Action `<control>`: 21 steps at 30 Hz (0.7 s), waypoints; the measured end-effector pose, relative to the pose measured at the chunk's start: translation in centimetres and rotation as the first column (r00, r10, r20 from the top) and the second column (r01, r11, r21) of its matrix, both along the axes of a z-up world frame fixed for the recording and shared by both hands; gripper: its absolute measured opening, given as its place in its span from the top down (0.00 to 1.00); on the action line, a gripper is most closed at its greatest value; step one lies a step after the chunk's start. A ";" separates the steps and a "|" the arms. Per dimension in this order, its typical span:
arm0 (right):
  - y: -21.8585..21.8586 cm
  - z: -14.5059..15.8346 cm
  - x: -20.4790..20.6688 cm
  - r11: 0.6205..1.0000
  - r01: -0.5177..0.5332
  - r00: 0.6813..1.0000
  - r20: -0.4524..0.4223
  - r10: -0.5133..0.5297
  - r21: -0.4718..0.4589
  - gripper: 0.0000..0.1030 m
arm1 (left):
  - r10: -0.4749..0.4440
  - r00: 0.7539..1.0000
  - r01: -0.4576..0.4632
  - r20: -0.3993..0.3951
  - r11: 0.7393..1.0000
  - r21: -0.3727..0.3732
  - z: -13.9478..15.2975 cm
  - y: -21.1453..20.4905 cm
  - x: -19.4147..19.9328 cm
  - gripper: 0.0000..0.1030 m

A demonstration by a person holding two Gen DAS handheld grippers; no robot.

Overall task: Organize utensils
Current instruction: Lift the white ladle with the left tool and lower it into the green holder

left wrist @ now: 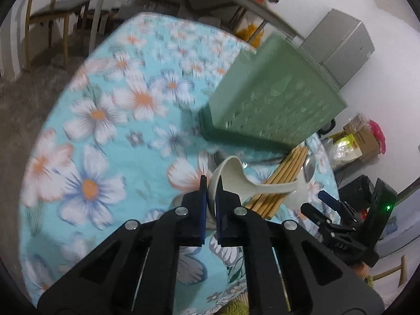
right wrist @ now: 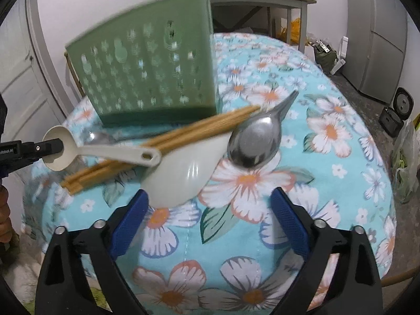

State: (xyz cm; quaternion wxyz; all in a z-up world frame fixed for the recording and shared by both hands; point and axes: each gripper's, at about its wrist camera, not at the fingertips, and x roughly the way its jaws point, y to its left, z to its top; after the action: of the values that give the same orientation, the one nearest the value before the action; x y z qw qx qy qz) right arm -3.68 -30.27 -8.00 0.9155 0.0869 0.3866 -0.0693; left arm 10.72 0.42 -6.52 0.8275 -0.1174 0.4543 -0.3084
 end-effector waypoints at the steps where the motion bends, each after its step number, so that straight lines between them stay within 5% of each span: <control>1: 0.0 0.5 -0.1 1.000 -0.001 1.000 0.013 0.001 0.001 0.16 | 0.010 1.000 -0.009 0.011 1.000 -0.007 0.4 0.5 0.0 0.95; 9: 5.4 4.8 2.2 0.974 -0.218 0.969 0.106 0.223 -0.057 0.32 | 0.131 0.985 -0.133 0.112 0.991 0.011 3.4 5.9 0.3 0.95; 16: 12.9 3.4 7.0 0.887 -0.415 0.906 -0.009 0.422 -0.203 0.55 | 0.214 0.959 -0.222 0.185 0.975 0.025 4.3 9.4 0.6 0.95; 21: 16.2 1.1 8.8 0.813 -0.481 0.875 -0.118 0.470 -0.329 0.65 | 0.259 0.943 -0.268 0.210 0.963 0.012 4.3 11.3 1.0 0.95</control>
State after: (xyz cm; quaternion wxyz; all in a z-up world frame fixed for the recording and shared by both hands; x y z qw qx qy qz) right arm 5.11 -14.10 -6.87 0.8982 -0.1769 0.3915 0.0928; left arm 11.72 11.68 -2.25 0.9061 -0.1276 0.3525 -0.1961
